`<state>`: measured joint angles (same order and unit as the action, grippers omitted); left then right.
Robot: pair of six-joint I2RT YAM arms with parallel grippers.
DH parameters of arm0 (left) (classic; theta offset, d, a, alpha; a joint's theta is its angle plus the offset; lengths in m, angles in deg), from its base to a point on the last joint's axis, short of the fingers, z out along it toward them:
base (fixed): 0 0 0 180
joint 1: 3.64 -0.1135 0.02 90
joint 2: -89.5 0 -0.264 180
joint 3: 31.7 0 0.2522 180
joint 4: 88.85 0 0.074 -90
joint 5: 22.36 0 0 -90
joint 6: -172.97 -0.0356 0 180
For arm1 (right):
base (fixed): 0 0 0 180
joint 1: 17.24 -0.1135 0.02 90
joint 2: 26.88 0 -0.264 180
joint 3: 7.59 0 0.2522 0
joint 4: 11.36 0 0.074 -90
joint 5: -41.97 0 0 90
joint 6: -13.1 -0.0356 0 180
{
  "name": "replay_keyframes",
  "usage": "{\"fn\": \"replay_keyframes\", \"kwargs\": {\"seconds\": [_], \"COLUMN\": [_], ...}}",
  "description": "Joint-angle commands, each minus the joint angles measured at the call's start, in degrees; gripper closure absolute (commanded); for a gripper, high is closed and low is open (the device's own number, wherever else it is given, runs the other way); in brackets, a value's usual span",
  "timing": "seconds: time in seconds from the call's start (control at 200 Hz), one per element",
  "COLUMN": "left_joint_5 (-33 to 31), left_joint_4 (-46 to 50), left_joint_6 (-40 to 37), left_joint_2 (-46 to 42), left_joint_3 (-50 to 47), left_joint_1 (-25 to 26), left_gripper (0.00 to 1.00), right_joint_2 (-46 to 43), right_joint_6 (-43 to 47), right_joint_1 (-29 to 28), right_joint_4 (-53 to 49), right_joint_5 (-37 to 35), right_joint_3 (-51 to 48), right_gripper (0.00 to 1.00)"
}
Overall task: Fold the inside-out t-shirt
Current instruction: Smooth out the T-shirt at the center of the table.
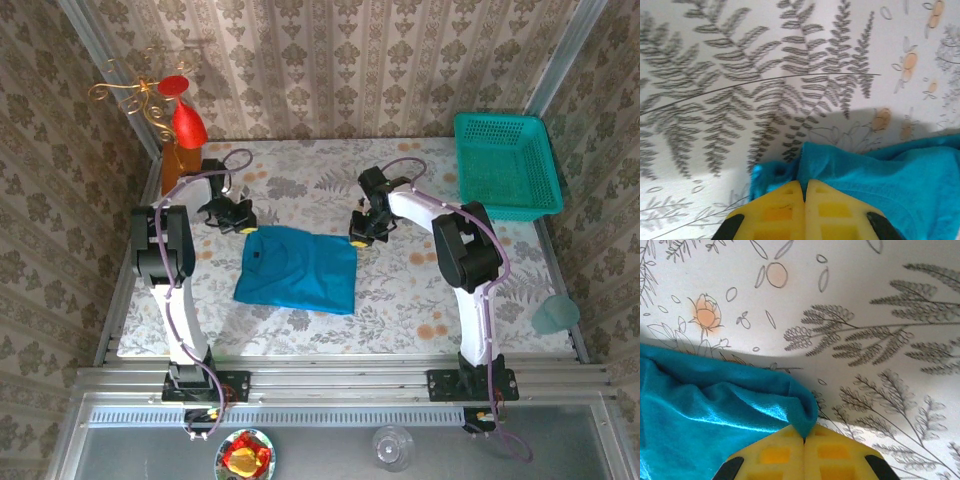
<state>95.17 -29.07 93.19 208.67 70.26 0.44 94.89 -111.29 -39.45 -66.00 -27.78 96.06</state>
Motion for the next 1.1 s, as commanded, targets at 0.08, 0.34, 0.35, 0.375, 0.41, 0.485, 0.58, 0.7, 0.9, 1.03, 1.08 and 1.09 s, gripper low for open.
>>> {"fn": "replay_keyframes", "kwargs": {"seconds": [0.08,0.34,0.35,0.375,0.41,0.485,0.58,0.7,0.9,1.03,1.08,1.09], "left_joint_5": [-11.4,-12.1,-11.7,-10.9,-10.1,-9.7,-9.9,-8.1,-5.6,-4.7,-4.7,-4.9], "left_joint_4": [3.1,2.5,2.3,1.6,1.1,1.3,1.5,1.0,2.5,2.8,3.4,3.7], "left_joint_6": [-1.2,-0.7,-0.7,-0.6,-0.3,0.1,0.6,1.8,1.9,0.3,-0.8,-1.0], "left_joint_2": [-1.9,2.3,2.3,2.6,2.9,2.9,-0.2,-7.4,-18.9,-24.0,-24.7,-24.7], "left_joint_3": [2.2,5.9,6.0,6.3,7.0,8.8,8.5,4.4,-6.2,-13.0,-14.6,-14.8], "left_joint_1": [-0.2,0.8,0.9,1.0,1.4,1.9,2.6,3.1,6.3,10.5,12.2,12.6], "left_gripper": [1.00,0.95,0.95,0.94,0.92,0.84,0.74,0.70,0.67,0.65,0.65,0.65], "right_joint_2": [-3.8,-3.6,-3.6,-3.5,-3.5,-3.7,-4.6,-6.2,-9.9,-13.8,-15.8,-16.2], "right_joint_6": [1.6,1.7,1.7,1.8,1.9,2.2,2.8,3.9,4.9,5.1,4.6,4.6], "right_joint_1": [0.9,1.2,1.2,1.2,1.2,1.3,1.7,2.6,3.7,3.7,3.5,3.5], "right_joint_4": [-4.0,-4.0,-4.1,-4.4,-4.8,-6.0,-7.3,-8.6,-11.9,-13.3,-13.0,-12.9], "right_joint_5": [-6.0,-7.6,-7.8,-8.2,-9.0,-11.3,-14.4,-17.6,-21.5,-20.8,-19.0,-18.3], "right_joint_3": [-2.0,-3.6,-3.5,-3.4,-3.3,-3.0,-3.4,-4.4,-5.3,-6.0,-6.9,-7.2], "right_gripper": [1.00,1.00,1.00,1.00,1.00,1.00,1.00,0.98,0.66,0.59,0.58,0.58]}}
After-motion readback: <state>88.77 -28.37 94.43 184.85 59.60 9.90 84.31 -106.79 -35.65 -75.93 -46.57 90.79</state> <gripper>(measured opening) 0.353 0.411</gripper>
